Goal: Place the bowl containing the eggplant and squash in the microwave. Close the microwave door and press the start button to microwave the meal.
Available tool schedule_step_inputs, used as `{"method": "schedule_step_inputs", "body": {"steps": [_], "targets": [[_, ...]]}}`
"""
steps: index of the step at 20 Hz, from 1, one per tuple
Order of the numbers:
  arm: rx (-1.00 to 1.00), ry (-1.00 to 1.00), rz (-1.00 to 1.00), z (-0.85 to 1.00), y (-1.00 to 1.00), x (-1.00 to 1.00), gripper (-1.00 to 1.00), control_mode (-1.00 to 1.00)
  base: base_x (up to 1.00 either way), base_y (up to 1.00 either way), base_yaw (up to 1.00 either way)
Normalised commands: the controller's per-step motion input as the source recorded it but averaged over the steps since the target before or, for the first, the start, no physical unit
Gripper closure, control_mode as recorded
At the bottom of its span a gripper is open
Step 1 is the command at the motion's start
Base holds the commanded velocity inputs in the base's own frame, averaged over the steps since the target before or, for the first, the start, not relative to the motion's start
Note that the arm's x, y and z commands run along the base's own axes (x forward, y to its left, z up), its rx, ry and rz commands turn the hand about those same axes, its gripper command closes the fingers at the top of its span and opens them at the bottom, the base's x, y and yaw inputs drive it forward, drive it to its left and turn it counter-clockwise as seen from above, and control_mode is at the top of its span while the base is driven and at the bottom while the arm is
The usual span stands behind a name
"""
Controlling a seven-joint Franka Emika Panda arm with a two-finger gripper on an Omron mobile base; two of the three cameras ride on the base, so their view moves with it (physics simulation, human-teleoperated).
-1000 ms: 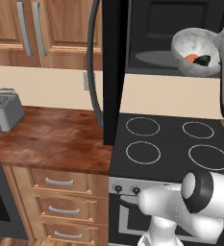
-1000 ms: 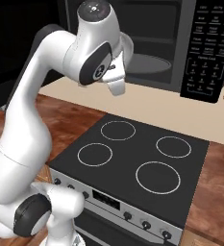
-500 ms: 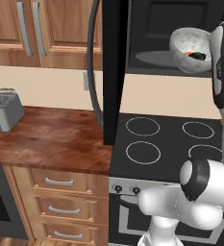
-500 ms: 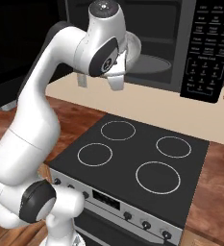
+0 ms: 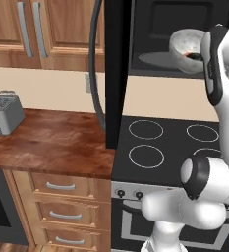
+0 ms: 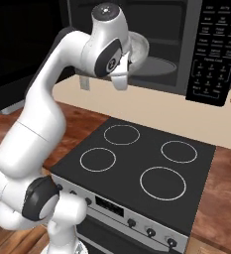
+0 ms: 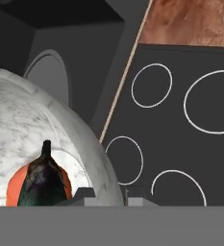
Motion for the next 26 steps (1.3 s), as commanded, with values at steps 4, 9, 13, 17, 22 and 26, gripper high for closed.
{"method": "schedule_step_inputs", "body": {"steps": [4, 9, 13, 17, 22, 26], "targets": [[0.00, 0.00, -0.08, 0.00, 0.00, 0.43, 1.00, -1.00, 0.00, 0.00, 0.00], [0.02, 0.00, -0.07, 0.00, 0.00, 0.49, 1.00, -1.00, 0.00, 0.00, 0.00], [0.02, 0.00, -0.05, 0.00, -0.04, 0.49, 1.00, -1.00, 0.00, 0.00, 0.00], [0.02, 0.00, -0.04, -0.01, -0.10, 0.51, 1.00, -1.00, 0.00, 0.00, 0.00], [0.00, 0.00, -0.07, -0.15, -0.08, 0.23, 1.00, -1.00, 0.00, 0.00, 0.00], [0.00, 0.00, -0.18, -0.18, 0.00, 0.06, 1.00, -1.00, 0.00, 0.00, 0.00]]}}
